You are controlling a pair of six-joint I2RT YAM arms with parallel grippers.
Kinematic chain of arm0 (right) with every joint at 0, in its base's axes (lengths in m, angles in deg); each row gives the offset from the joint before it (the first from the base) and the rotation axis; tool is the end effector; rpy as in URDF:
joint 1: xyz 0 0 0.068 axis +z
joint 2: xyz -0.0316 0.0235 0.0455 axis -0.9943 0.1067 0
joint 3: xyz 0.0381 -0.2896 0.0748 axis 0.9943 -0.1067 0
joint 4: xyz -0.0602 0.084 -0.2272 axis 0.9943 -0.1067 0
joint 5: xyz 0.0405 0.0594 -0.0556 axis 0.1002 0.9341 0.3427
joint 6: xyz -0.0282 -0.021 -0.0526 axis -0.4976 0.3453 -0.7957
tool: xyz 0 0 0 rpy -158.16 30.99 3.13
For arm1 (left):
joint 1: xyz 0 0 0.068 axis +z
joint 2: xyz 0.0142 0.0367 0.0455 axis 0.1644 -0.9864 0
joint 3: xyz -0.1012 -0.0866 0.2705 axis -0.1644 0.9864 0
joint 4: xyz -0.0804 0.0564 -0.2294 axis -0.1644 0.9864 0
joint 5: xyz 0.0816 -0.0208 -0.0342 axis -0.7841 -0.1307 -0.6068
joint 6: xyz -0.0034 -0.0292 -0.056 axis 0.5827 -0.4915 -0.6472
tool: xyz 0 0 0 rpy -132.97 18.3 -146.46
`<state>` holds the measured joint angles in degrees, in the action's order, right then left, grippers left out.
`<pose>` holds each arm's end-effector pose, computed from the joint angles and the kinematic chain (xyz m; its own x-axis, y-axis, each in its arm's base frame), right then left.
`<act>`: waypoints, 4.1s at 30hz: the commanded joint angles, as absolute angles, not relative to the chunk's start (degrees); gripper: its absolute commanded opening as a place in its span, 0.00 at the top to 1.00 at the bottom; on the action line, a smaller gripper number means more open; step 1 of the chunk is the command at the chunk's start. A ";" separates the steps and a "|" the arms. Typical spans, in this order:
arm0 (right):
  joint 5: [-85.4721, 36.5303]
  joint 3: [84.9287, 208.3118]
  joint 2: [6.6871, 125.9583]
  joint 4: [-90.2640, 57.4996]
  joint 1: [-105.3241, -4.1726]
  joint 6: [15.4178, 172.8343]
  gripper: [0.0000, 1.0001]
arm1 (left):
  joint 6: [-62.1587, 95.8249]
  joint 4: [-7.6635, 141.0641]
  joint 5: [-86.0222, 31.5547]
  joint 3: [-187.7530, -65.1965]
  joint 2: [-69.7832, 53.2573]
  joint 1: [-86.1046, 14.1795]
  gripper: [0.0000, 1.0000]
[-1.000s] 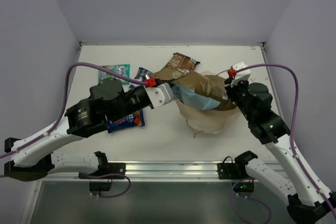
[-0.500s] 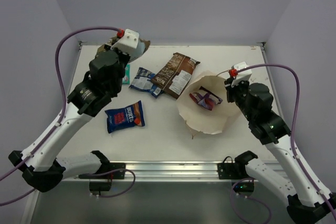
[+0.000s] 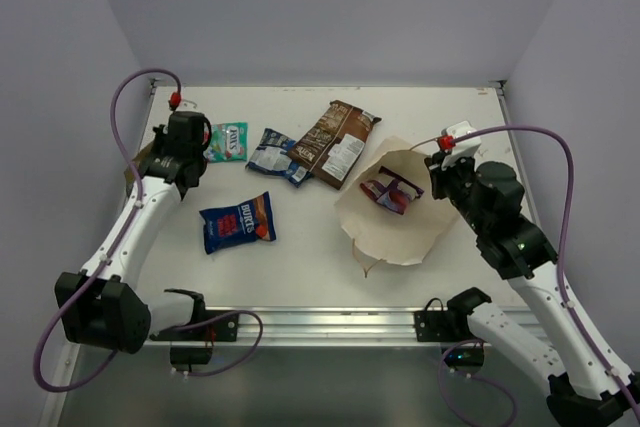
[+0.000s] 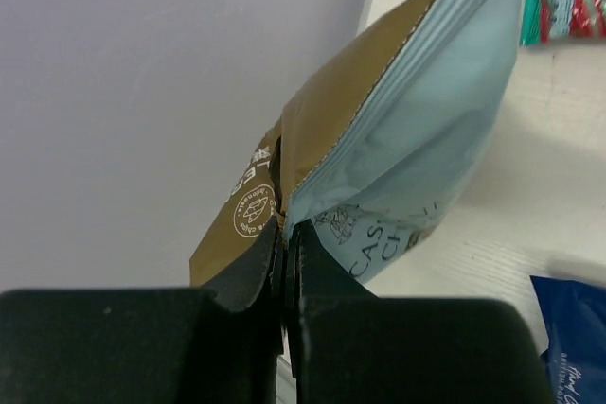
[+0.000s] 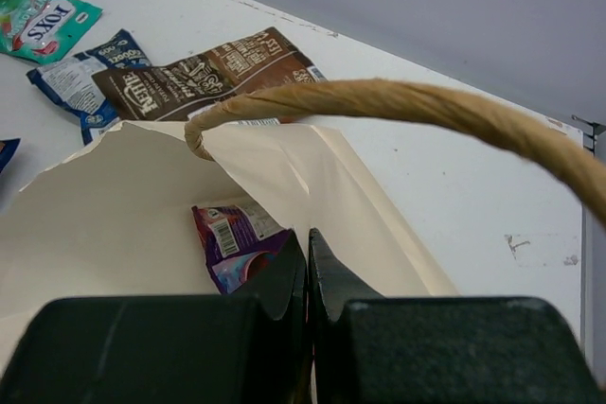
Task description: Take the snacks out of the paper bag
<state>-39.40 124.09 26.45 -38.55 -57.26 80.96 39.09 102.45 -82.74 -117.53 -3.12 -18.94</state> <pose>0.1227 0.0545 0.3905 -0.1308 -0.1882 -0.9734 -0.3496 0.9275 -0.1324 0.2425 -0.0043 0.3511 -0.7130 0.2464 -0.6564 -0.3107 0.7283 0.6108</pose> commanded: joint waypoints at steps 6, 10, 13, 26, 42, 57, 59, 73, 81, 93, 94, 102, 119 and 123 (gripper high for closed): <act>-37.30 123.72 25.76 -37.14 -57.51 82.30 1.00 | 25.62 102.73 -78.31 -111.35 -8.44 -18.95 0.80; -37.03 123.63 25.23 -37.06 -57.51 81.86 1.00 | 21.92 102.47 -66.93 -114.23 -7.23 -19.13 0.33; -36.95 123.89 25.49 -37.14 -57.42 81.86 1.00 | 18.93 99.93 -54.63 -115.83 -4.50 -19.66 0.15; -33.61 125.12 25.32 -38.29 -57.42 78.79 1.00 | 23.03 90.00 -31.27 -126.29 3.60 -48.87 0.05; -27.98 126.80 24.62 -41.27 -57.33 74.13 1.00 | 63.19 82.44 -36.55 -124.62 -13.01 -78.81 0.07; -21.30 129.26 23.65 -44.88 -57.33 74.57 1.00 | 76.22 78.12 -40.15 -125.41 -29.96 -78.20 0.12; -21.04 129.61 23.74 -45.32 -57.33 74.57 1.00 | 76.49 77.51 -39.98 -125.93 -31.38 -77.49 0.12; -18.58 129.70 24.18 -46.02 -57.33 74.57 1.00 | 77.19 75.05 -38.13 -129.18 -41.92 -74.59 0.31; -19.72 128.47 23.39 -45.23 -57.33 74.66 1.00 | 77.28 74.60 -37.60 -131.12 -44.04 -73.80 0.72; -29.19 126.62 23.56 -42.95 -57.33 75.62 1.00 | 68.50 77.94 -36.55 -130.07 -26.66 -75.20 1.00; -29.99 126.45 23.39 -42.68 -57.33 75.80 1.00 | 67.19 78.64 -36.20 -129.63 -24.81 -75.47 1.00; -33.87 126.53 24.88 -41.98 -57.33 76.85 1.00 | 56.81 80.93 -29.09 -128.31 -4.68 -77.05 1.00; -45.29 126.62 25.94 -41.89 -57.42 78.35 1.00 | 38.44 95.87 -68.35 -123.66 16.43 -76.88 1.00; -46.87 126.80 26.11 -41.98 -57.51 79.31 1.00 | 36.68 95.98 -69.25 -119.53 12.31 -76.61 1.00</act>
<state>-43.66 126.23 25.75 -43.64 -57.31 77.68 39.83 95.76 -64.51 -122.07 15.40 -76.95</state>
